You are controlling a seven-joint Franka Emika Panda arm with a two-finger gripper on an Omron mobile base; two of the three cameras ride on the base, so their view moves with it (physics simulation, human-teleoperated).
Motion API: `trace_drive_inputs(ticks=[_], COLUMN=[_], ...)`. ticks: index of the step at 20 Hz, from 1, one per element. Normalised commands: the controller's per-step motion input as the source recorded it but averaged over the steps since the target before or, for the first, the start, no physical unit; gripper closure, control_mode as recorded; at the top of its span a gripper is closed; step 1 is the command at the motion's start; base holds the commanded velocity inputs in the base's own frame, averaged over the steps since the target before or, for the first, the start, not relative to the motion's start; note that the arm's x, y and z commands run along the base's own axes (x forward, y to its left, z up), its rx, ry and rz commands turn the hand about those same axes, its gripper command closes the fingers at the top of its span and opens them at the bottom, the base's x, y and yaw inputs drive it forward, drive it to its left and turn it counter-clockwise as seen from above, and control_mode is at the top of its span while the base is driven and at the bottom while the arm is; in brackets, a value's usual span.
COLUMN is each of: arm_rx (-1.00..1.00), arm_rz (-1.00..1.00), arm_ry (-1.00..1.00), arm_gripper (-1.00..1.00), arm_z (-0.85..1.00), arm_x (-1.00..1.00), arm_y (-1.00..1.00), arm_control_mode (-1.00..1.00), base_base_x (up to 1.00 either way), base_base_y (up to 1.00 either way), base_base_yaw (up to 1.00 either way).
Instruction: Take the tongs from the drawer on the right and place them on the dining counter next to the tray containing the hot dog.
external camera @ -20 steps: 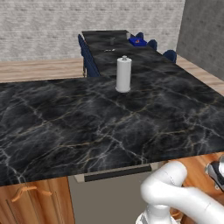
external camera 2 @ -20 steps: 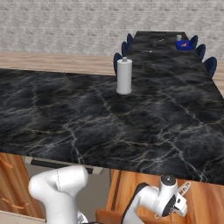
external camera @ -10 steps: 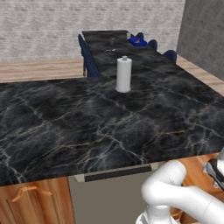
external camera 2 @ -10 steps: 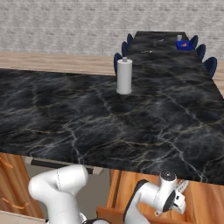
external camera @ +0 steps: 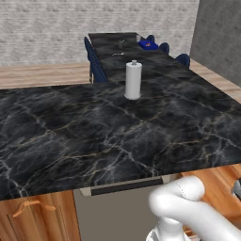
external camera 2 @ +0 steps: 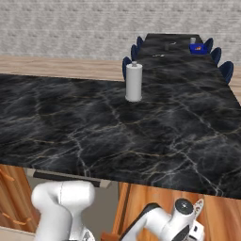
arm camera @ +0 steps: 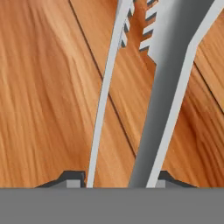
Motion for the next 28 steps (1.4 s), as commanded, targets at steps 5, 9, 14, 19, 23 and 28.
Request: trace_drive_inputs(ticks=[5, 9, 14, 19, 23, 28], arm_rx=[-0.08, -0.08, -0.06, -0.02, 0.00, 0.00], arm_rz=[0.07, 0.08, 0.09, 0.12, 0.14, 0.08], arm_ry=[-0.22, -0.08, -0.05, 0.00, 0.01, 0.05], arm_gripper=[1.00, 1.00, 1.00, 1.00, 1.00, 1.00], arm_z=[1.00, 1.00, 1.00, 0.93, 0.51, 0.31], arm_x=[-0.58, -0.55, -0.13, 0.23, 0.82, 1.00], arm_y=[0.00, 0.00, 0.00, 0.07, 0.33, 0.48], arm_control_mode=[-1.00, -1.00, -1.00, -1.00, -1.00, -1.00], base_base_x=[0.00, 0.00, 0.00, 0.00, 0.00, 0.00], base_base_y=[0.00, 0.00, 0.00, 0.00, 0.00, 0.00], base_base_yaw=[0.00, 0.00, 0.00, 0.00, 0.00, 0.00])
